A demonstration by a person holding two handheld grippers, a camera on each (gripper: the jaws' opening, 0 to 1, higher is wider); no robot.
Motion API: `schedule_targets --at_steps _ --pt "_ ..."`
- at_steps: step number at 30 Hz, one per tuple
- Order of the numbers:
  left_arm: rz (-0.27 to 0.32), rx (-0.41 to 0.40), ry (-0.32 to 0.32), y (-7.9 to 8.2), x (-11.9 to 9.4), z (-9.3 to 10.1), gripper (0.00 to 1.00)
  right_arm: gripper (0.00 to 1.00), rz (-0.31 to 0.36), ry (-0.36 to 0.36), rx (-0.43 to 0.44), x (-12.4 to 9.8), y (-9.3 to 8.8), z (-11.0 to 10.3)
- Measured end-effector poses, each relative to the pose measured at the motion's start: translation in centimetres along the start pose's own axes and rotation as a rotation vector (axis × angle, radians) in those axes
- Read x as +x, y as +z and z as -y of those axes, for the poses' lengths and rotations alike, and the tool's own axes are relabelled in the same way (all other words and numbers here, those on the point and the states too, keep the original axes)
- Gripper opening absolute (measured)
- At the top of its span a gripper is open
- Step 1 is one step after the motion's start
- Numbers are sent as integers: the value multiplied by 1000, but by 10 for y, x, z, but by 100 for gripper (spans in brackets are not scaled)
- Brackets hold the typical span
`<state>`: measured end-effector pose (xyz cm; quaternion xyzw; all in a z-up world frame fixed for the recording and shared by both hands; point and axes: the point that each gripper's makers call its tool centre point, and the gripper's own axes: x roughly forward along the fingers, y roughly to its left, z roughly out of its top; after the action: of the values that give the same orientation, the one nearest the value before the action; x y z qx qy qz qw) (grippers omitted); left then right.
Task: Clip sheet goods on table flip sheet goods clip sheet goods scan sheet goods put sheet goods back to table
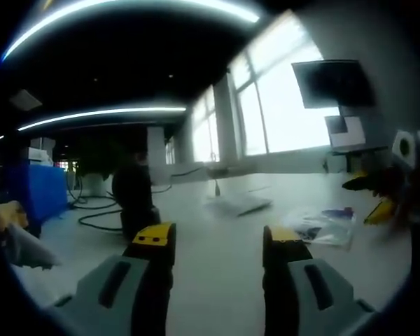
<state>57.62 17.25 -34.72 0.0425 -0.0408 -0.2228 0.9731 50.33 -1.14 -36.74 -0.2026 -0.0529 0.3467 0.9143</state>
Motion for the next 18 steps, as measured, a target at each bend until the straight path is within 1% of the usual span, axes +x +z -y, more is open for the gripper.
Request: schedule_targets --at_steps 4,7,11,13,18 --pt "0 0 0 0 0 0 42 46 -25 18 -27 9 -2 -6" --pt "0 0 0 0 0 0 42 46 -36 35 -28 14 -2 -10" --pt "2 -2 0 0 0 0 42 46 -60 74 -26 20 -4 -21" --pt "2 -3 0 0 0 0 42 45 -70 78 -34 22 -6 -24" --pt "4 -2 -2 1 0 1 42 44 -107 79 -45 29 -11 -26"
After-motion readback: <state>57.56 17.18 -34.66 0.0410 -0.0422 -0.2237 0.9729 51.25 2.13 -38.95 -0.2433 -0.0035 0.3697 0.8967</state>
